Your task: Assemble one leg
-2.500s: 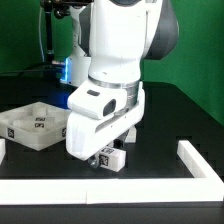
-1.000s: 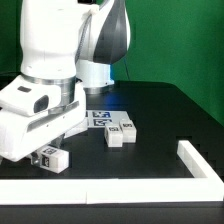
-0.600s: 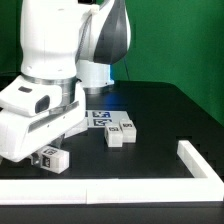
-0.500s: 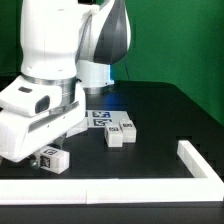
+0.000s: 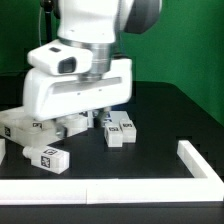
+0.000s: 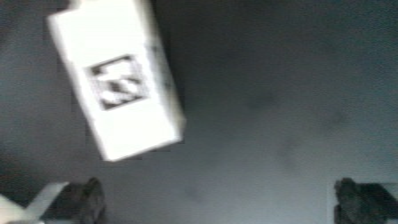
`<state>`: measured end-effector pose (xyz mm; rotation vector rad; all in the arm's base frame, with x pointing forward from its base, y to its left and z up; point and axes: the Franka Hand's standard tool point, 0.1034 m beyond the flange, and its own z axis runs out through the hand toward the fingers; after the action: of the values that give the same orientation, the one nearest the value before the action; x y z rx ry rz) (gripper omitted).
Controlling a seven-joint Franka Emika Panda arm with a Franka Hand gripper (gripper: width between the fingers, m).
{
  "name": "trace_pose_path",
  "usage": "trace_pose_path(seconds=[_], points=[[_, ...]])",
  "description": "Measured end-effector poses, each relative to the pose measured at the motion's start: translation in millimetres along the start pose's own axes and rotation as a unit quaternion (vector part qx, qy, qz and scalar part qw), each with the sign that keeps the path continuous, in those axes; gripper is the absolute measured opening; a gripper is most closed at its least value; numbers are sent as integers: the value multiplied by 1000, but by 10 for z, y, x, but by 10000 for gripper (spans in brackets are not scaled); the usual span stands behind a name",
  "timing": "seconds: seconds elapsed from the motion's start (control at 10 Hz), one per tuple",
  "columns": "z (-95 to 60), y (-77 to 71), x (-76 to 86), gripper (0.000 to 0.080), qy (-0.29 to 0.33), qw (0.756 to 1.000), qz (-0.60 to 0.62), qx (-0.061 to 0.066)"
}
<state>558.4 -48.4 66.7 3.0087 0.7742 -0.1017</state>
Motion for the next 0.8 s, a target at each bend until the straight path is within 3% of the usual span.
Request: trace_pose_path(seconds=[0.1,0.2,0.5,0.7,0.8], points=[[10,-190,125,649,6,1000,22,-5],[109,-181,120,649,26,999,-22,-16],[134,-212,74,649,17,1000,20,-8],[155,-409,18,649,6,991,136,1],[172,-566,-10,649,-8,981,195,16]])
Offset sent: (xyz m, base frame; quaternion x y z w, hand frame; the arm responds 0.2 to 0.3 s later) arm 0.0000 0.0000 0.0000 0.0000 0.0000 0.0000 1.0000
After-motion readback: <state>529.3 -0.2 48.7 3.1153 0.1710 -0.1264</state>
